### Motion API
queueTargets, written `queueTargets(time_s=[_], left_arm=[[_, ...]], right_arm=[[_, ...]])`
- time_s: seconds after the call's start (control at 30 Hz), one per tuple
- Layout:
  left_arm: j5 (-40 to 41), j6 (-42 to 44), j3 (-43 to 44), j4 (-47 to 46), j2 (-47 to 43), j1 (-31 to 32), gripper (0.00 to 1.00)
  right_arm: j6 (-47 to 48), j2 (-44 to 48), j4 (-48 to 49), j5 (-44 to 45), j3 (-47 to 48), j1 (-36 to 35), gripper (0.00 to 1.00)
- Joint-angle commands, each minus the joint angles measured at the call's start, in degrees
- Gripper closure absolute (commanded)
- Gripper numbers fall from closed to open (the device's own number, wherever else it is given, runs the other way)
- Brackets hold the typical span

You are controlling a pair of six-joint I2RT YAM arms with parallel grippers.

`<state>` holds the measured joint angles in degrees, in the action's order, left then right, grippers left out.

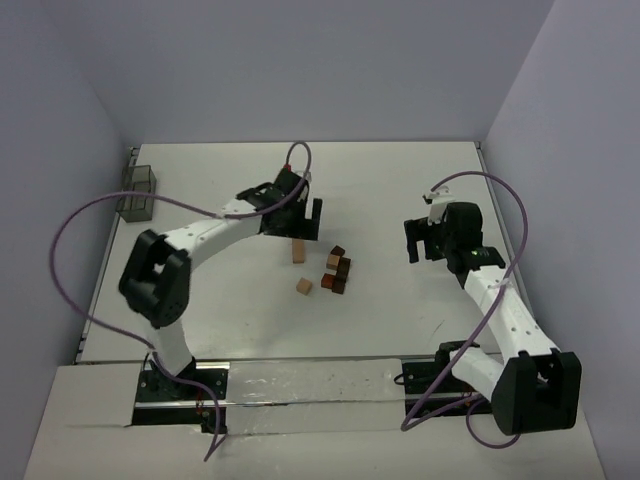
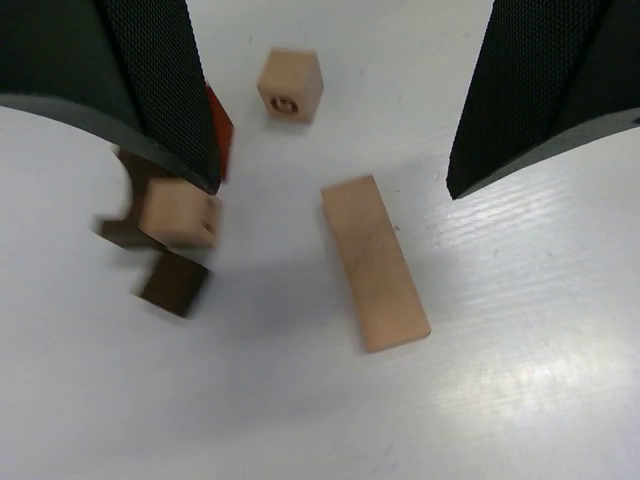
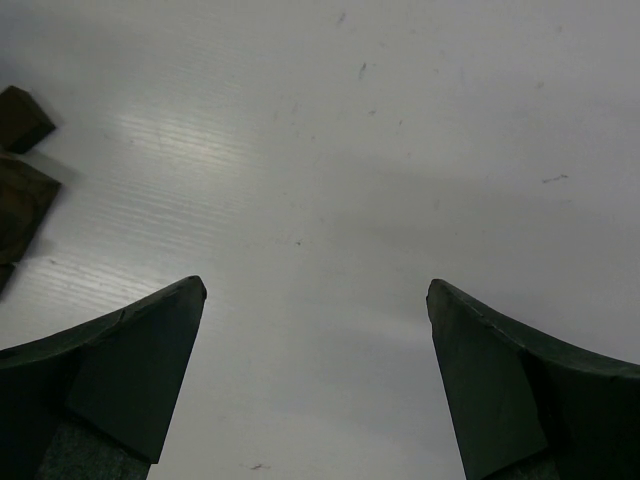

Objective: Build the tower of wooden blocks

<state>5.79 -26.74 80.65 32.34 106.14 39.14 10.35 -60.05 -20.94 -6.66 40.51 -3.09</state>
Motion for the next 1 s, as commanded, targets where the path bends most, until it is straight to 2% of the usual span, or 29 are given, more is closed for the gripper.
queueTargets(time_s=[0.0,0.17,0.37,0.43,0.7,0.8,0.97], left_arm=[[-14.6,11.5,0.0,-5.0,-20.2,-4.7,0.01],[-28.2,15.3,-1.8,-4.0,-30.3,-15.5,0.01],[-32.6,19.3,-10.0,-4.0,-41.7,-20.0,0.08],[-35.5,19.8,-12.3,-3.6,-43.8,-21.5,0.09],[-35.5,20.6,-15.6,-2.9,-46.5,-24.1,0.1],[-35.8,20.2,-16.2,-3.2,-46.6,-24.7,0.1],[-37.2,19.2,-17.0,-2.9,-45.5,-25.4,0.09]], right_arm=[[1.4,5.0,-2.4,-5.9,3.4,-0.5,0.0],[4.1,6.6,-8.2,-10.9,7.3,-4.2,0.0],[3.7,2.1,-9.8,-5.6,12.4,-19.9,0.01],[3.7,-2.2,-9.8,-6.0,14.4,-21.6,0.05],[5.7,-18.0,-7.4,-2.8,20.6,-32.5,0.2],[6.5,-23.0,-6.7,-2.9,21.9,-34.4,0.25],[8.0,-29.2,-5.9,-3.2,24.0,-35.6,0.27]])
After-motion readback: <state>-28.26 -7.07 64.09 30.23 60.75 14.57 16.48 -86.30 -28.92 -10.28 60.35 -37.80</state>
